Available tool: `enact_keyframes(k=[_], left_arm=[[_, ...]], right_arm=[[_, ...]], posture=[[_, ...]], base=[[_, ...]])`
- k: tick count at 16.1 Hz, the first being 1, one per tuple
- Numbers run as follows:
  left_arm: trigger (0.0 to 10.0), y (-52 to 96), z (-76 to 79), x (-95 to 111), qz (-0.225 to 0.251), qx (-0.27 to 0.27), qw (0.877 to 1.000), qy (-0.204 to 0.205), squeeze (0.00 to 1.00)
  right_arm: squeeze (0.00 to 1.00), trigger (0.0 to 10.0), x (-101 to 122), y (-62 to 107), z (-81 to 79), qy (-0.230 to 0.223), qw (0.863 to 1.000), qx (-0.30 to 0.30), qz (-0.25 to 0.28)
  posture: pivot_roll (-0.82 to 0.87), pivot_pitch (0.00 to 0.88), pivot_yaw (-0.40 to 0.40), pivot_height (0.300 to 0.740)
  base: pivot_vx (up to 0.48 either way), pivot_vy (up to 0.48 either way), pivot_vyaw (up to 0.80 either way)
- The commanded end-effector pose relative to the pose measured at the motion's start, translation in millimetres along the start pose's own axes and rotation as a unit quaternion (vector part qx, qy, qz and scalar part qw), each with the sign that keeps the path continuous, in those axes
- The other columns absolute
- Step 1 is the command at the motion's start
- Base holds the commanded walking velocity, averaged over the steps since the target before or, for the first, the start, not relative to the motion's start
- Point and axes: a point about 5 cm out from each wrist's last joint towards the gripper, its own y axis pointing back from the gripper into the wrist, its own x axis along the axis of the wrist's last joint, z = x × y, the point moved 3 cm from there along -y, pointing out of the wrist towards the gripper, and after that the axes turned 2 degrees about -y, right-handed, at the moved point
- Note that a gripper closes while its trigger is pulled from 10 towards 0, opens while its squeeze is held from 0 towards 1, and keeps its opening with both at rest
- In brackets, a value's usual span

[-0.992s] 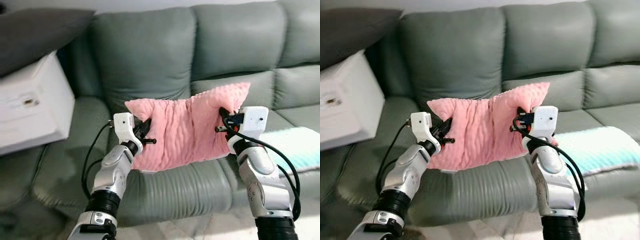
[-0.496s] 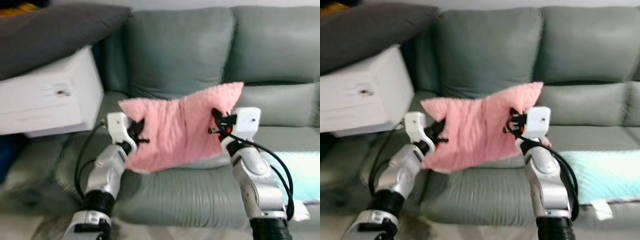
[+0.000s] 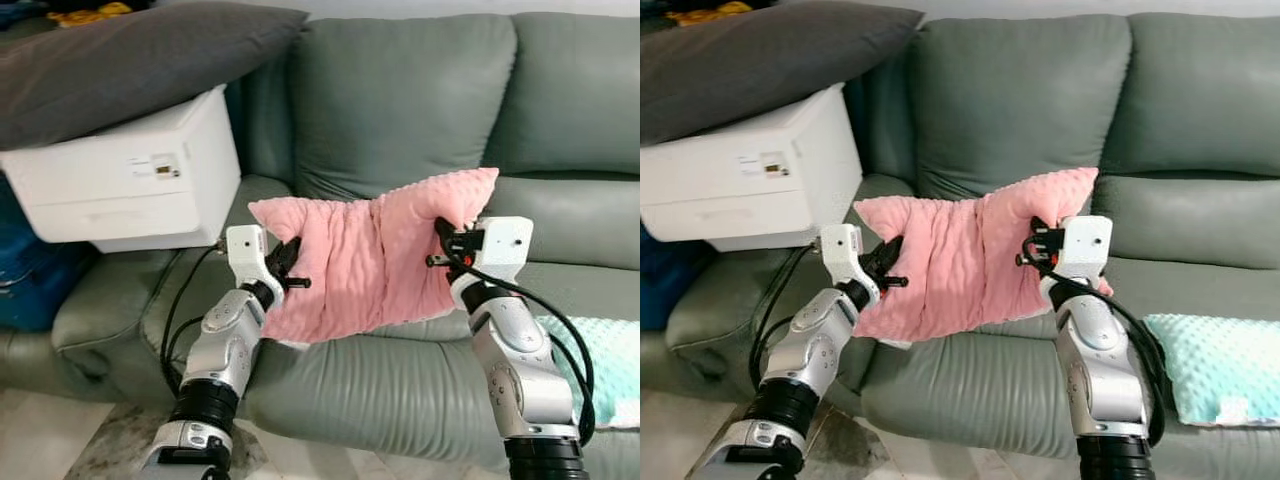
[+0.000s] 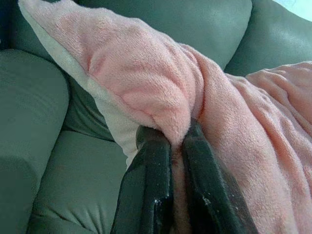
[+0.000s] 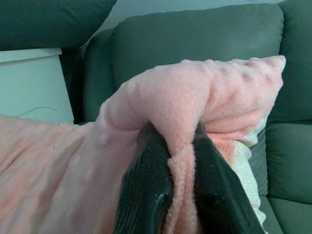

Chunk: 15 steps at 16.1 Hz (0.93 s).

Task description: Move the pillow to the sofa

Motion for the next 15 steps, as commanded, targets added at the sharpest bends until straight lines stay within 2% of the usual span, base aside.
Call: enact_keyframes(k=[1, 4, 6, 7, 8, 9, 11, 12, 13, 15], left_arm=[[10.0, -2.2, 6.2, -1.9, -0.008, -0.016, 1.000, -0.005, 0.00], [10.0, -3.1, 5.9, -15.9, -0.028, -0.022, 0.999, -0.007, 0.00], [10.0, -0.7, -3.1, -29.5, -0.055, -0.007, 0.998, -0.016, 0.00], [10.0, 0.3, -4.2, -31.4, -0.057, -0.006, 0.998, -0.016, 0.00], [10.0, 3.2, -5.4, -40.6, -0.076, -0.007, 0.997, -0.027, 0.00], [10.0, 5.0, -1.4, -46.6, -0.085, -0.019, 0.996, -0.030, 0.00], [10.0, 8.4, 0.6, -52.3, -0.089, -0.026, 0.995, -0.032, 0.00], [10.0, 8.1, 2.6, -53.8, -0.088, -0.027, 0.995, -0.034, 0.00], [10.0, 6.5, 3.0, -53.0, -0.084, -0.023, 0.996, -0.032, 0.00], [10.0, -5.6, 9.8, -50.9, -0.086, -0.011, 0.996, -0.023, 0.00]], right_arm=[[0.00, 10.0, 7.1, -2.0, -4.7, 0.003, 1.000, 0.005, 0.014], [0.00, 10.0, -6.9, -0.4, 1.2, 0.013, 1.000, -0.024, -0.008], [0.00, 10.0, -32.5, 2.2, 11.2, 0.047, 0.995, -0.070, -0.061], [0.00, 10.0, -37.1, 3.8, 14.3, 0.056, 0.992, -0.083, -0.072], [0.00, 10.0, -44.4, 8.5, 25.7, 0.050, 0.988, -0.120, -0.086], [0.00, 10.0, -47.1, 12.7, 33.9, 0.040, 0.986, -0.139, -0.089], [0.00, 10.0, -48.0, 19.9, 40.3, 0.039, 0.984, -0.151, -0.090], [0.00, 10.0, -46.0, 24.2, 52.3, 0.043, 0.980, -0.171, -0.086], [0.00, 10.0, -44.9, 25.4, 58.7, 0.036, 0.979, -0.180, -0.083], [0.00, 10.0, -43.5, 16.8, 76.1, 0.042, 0.976, -0.196, -0.089]], posture=[[-0.27, 0.000, 0.056, 0.740], [-0.25, 0.000, 0.054, 0.740], [-0.23, 0.000, 0.062, 0.740], [-0.23, 0.000, 0.062, 0.740], [-0.22, 0.051, 0.081, 0.740], [-0.22, 0.082, 0.094, 0.740], [-0.22, 0.129, 0.115, 0.740], [-0.22, 0.170, 0.131, 0.740], [-0.22, 0.183, 0.136, 0.740], [-0.22, 0.231, 0.145, 0.740]], base=[[0.000, 0.000, 0.00], [0.000, 0.000, 0.00], [0.000, 0.000, 0.00], [0.000, 0.000, 0.00], [0.000, 0.000, 0.00], [0.000, 0.000, 0.00], [0.000, 0.000, 0.00], [0.000, 0.000, 0.00], [0.000, 0.000, 0.00], [0.000, 0.000, 0.00]])
